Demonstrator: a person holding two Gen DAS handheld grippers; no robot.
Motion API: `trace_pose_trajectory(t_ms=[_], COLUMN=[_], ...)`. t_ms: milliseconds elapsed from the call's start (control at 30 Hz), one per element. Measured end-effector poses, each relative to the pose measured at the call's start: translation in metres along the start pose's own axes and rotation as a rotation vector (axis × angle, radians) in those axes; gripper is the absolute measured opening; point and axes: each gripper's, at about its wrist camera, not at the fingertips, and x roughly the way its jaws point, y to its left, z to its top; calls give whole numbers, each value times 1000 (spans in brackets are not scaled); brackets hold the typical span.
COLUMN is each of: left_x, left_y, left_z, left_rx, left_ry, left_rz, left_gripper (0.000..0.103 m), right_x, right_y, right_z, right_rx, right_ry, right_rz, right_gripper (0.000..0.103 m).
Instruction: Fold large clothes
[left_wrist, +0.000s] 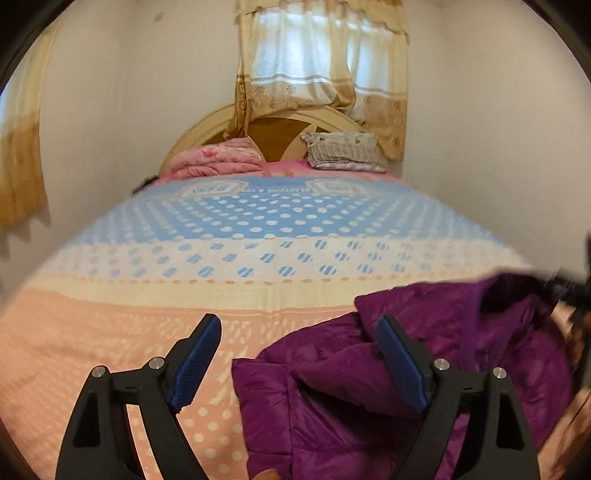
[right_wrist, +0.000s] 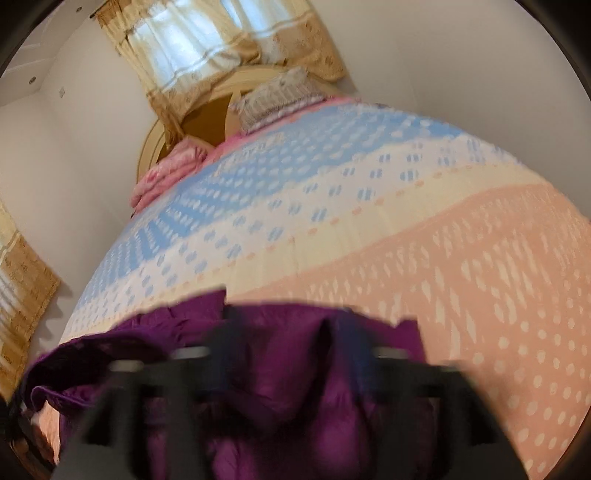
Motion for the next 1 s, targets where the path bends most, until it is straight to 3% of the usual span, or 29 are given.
trace_pose_trajectory(t_ms=[67,100,167,267,333,433,500,667,767,900,1000], left_x=[-5,-10,-22,-38,-41,-34,-29,9,39,80,93], left_y=[-4,-5,-7,-11,-20,-37,-47,-69,-71,-51,-31], left_z=[2,4,8,11,12,8,5,-5,-11,-15,-15], left_rx=[14,5,-8,4,30,79,103,110,107,65,-36], left_ry=[-20,-33,-90,-161,-175,-149,-118,7,65,150,210], left_rz=[53,134,211,264,251,194,160,111,181,300,309], left_gripper=[86,86,86,87,89,89,89,89,89,89,89], right_x=[-11,-18,-29,-47,-52,-36,-22,10,20,0,-14], right_y=[9,16,31,61,83,112,125,129,125,109,121], right_z=[7,7,4,-9,-24,-53,-71,-78,-53,-28,-43], right_rx=[-16,-28,-80,-166,-210,-285,-337,-378,-373,-264,-327], right_ry=[-22,-36,-51,-81,-60,65,143,230,160,68,58], right_rz=[-9,-19,-18,0,60,138,135,44,-31,-6,31], right_gripper=[83,82,79,71,63,45,36,35,35,37,38])
